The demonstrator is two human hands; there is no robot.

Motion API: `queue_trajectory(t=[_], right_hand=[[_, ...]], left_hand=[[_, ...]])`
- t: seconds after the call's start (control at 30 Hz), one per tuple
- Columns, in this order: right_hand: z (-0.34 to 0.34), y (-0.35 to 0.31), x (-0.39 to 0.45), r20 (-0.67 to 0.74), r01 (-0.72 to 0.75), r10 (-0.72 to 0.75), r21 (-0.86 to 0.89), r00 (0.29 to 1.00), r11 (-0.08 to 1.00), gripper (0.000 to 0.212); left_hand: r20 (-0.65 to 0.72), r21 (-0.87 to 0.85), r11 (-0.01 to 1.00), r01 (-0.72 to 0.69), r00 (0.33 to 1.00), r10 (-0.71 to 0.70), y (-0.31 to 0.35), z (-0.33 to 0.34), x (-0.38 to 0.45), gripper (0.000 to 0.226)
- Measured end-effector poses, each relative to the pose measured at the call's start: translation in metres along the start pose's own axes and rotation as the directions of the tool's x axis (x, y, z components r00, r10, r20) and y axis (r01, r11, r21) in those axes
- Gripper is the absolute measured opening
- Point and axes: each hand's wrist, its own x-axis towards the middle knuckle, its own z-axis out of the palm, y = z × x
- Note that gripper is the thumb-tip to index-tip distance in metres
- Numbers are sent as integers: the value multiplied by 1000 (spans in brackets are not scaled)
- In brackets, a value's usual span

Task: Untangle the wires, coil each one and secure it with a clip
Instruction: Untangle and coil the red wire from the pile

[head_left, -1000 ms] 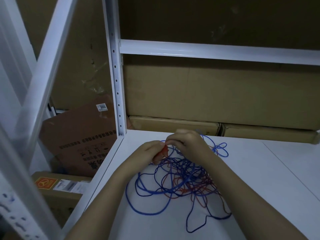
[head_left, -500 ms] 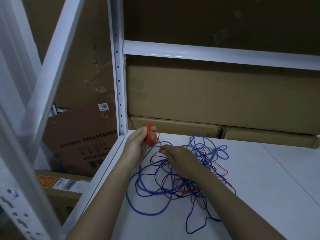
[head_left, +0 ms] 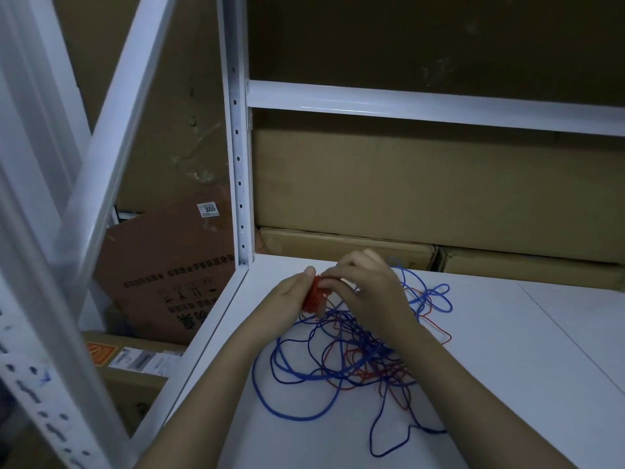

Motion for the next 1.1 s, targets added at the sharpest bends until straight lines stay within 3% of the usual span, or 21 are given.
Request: queue_trajectory(t=[0.07,0.13,0.23,0.27,0.4,0.47,0.53,0.6,0.77,0.83,0.93,1.0,1.1], right_hand=[[1,-1,0,20,-207,209,256,978,944,16],[2,-2,-2,158,-400,371,475,915,784,3],[2,-12,-6,397,-576,425,647,814,499,6],[2,-16,-7,422,-589,417,653,805,476,8],[6,-32,-10,307,-554,463,518,831,652,11],[9,-37,-10,249,-548,492,476,834,688,12],[12,-38,-9,181,-546,525,434,832,716,14],[15,-36,-6,113,-547,552,396,826,737,16],[13,-27,3,142,-650,692,513,708,560,20],[11,-27,3,177,-649,708,591,684,479,20],[9,-29,-1,203,-633,734,678,649,372,16],[8,-32,-6,161,-636,759,668,631,386,14],[5,-36,-19,9,-624,729,525,684,579,15]], left_hand=[[21,-10,1000,22,1000,-22,4,1,-2,57],[42,-39,999,29,999,-28,7,1,-4,61],[49,-102,993,52,998,-47,8,3,-5,58],[37,-111,991,67,997,-64,9,3,-5,57],[7,-226,961,160,987,-163,11,9,-1,56],[-77,-128,976,178,979,-188,14,16,2,53],[-163,5,993,122,979,-119,16,23,3,47],[-138,23,999,44,990,-40,14,21,3,43],[19,-19,1000,-12,1000,13,3,18,-6,24],[-72,160,982,-98,991,111,-5,20,-6,28],[-228,477,863,-163,926,301,-11,20,-3,28],[-260,520,839,-160,906,334,-7,23,-4,24],[-257,557,818,-145,906,336,-2,33,-4,23]])
